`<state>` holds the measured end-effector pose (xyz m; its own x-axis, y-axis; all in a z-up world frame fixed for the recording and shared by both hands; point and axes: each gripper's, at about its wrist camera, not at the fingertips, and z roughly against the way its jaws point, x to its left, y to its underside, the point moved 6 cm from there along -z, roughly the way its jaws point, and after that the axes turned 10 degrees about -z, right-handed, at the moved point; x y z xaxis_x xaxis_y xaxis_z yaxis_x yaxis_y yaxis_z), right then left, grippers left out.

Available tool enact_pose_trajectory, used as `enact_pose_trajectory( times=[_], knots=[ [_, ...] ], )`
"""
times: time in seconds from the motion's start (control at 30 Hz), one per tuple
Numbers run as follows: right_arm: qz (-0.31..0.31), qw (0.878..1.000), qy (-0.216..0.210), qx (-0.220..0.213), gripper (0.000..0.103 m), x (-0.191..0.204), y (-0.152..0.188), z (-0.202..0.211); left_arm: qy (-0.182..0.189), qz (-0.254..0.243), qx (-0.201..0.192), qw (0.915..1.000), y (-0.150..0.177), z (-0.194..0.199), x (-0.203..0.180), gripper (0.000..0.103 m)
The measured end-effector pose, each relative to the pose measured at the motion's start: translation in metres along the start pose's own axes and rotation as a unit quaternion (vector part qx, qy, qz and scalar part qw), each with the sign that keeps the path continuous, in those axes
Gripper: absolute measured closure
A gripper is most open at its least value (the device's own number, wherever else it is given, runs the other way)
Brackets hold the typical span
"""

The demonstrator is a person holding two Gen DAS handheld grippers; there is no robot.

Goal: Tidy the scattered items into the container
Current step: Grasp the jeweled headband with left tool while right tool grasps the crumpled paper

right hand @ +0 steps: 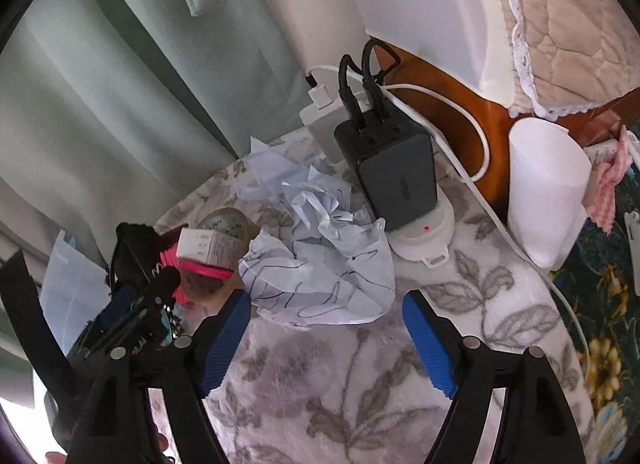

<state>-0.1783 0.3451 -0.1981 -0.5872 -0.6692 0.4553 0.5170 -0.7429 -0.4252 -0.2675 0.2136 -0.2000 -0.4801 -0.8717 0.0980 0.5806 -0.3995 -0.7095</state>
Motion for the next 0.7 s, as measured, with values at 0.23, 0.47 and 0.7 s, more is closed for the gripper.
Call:
enact_pose_trajectory(
  times=[0.23,0.47,0.7],
  knots=[
    [-0.014,1.0,-0.015,0.001,0.019,0.004,-0.004,-0.007,0.004,0.014,-0.003,0.9999,0.004,-0.008,0.005,0.047],
    [-0.009,0.999,-0.029,0.011,0.019,0.012,-0.003,-0.017,0.0,0.004,0.001,1.0,0.005,-0.015,-0.001,0.052],
    [-0.032,0.999,-0.013,0.012,0.019,0.0,-0.007,-0.024,0.006,0.001,0.004,1.0,0.009,-0.021,-0.006,0.069]
  ],
)
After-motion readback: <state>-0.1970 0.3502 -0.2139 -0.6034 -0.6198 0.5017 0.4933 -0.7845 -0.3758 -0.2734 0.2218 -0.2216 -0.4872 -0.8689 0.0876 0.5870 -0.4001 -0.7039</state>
